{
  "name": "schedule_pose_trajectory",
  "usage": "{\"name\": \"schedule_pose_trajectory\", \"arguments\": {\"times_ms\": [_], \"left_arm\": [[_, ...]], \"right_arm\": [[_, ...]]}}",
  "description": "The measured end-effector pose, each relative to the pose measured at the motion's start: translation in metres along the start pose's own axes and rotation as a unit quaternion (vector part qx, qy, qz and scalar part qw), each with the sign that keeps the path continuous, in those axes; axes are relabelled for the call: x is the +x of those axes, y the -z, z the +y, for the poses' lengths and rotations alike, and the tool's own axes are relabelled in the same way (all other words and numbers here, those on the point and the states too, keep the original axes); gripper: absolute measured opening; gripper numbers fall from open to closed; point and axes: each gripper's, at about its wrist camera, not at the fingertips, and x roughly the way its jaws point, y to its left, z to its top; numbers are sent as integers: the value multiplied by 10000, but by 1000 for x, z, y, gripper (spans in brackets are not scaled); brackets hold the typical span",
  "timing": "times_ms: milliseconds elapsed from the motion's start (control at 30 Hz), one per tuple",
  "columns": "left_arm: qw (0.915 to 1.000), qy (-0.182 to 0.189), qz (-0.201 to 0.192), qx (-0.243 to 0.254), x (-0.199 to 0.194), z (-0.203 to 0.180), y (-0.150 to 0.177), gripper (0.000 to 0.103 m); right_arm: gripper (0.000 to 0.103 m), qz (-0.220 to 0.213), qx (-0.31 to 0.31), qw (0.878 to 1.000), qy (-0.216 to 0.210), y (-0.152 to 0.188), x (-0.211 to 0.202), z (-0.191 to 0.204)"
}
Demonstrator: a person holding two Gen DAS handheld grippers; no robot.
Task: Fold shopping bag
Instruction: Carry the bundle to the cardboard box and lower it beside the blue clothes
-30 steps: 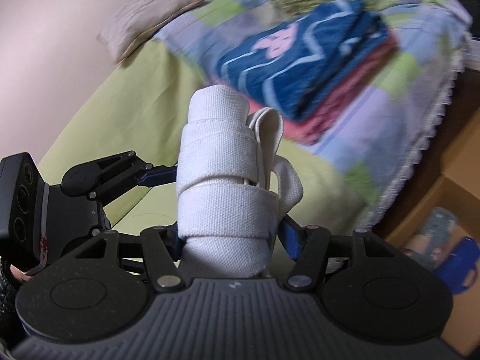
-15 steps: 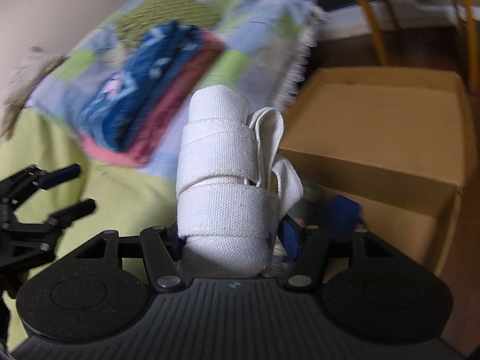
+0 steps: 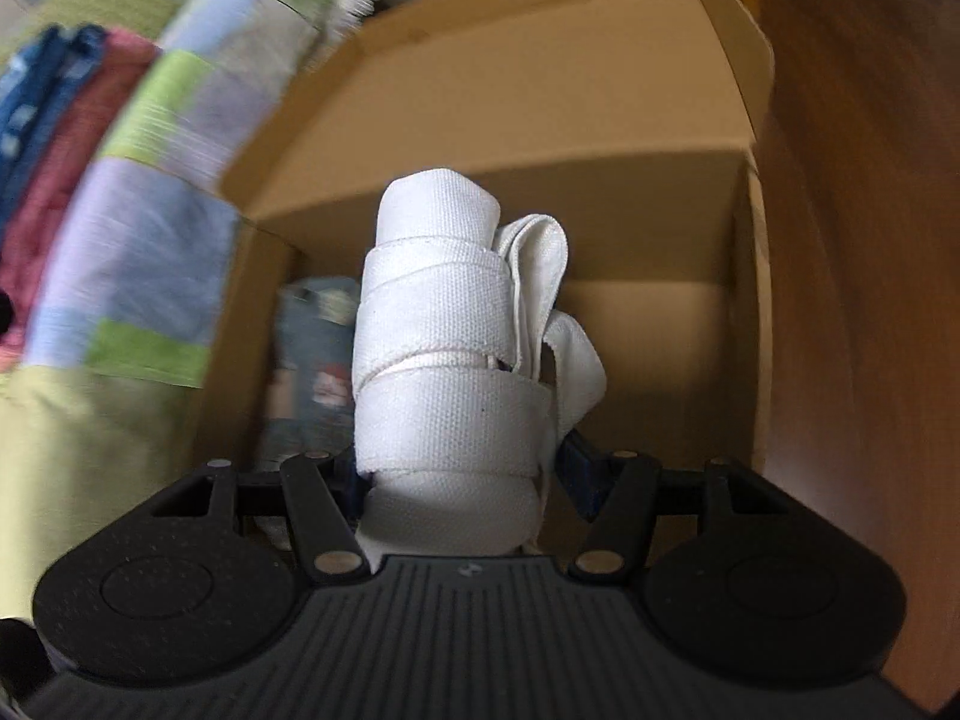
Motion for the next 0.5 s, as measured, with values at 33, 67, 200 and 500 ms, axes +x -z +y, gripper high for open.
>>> {"name": "schedule_pose_trajectory", "arguments": {"times_ms": [33,67,200,500], "left_arm": [[10000,42,28,-68,8,0,2,62],[9999,82,58,-131,15,1,4,64],[9993,100,140,-321,34,2,14,69],[9984,99,205,-508,48,5,28,75]], "right_arm": [[58,44,38,10000,76,1,6,-1],[58,86,37,9998,170,1,12,-1],[58,212,-66,9980,592,0,33,4],[58,536,-123,9897,1324,4,77,11]]}}
